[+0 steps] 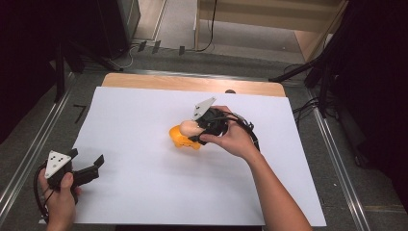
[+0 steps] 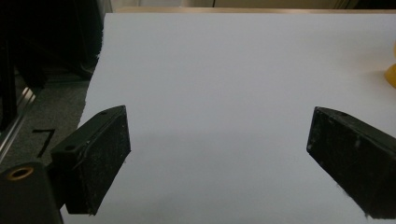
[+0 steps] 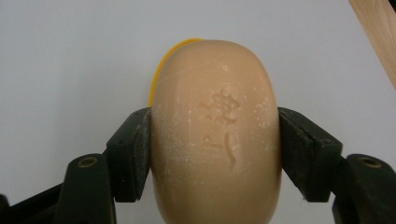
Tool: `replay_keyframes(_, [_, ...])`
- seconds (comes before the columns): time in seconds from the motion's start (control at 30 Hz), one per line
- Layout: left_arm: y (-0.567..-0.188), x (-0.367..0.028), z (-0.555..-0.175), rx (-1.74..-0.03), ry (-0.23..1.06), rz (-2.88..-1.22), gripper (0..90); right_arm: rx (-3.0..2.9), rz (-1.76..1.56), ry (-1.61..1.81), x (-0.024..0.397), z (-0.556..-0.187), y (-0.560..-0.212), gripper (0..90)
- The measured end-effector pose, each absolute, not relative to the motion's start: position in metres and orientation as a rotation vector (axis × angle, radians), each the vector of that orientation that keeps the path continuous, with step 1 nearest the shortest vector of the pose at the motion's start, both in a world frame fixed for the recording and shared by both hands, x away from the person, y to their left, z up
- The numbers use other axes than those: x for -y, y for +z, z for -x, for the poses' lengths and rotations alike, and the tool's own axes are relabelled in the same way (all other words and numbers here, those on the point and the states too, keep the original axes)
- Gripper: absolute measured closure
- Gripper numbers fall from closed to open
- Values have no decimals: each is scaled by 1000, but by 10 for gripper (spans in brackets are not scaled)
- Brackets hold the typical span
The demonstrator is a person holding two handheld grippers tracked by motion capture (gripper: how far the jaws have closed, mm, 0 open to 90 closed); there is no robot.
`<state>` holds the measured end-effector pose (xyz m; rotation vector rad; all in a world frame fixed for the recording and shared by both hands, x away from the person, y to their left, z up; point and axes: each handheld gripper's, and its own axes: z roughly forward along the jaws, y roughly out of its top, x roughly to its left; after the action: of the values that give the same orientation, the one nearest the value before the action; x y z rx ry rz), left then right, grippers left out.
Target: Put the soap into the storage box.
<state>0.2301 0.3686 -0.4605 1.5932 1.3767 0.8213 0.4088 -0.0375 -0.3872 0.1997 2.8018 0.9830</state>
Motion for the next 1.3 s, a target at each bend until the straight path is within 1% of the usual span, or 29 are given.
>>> replay_keyframes(0.63, [-461,-369,-230,-1375,821,-1594,70,-2869,-142,979,21,-418,-396,329])
replay_keyframes(1.3, [-460,-369,-230,-1374,821,-1596,70,-2931,-173,932,18,-426,-406,327])
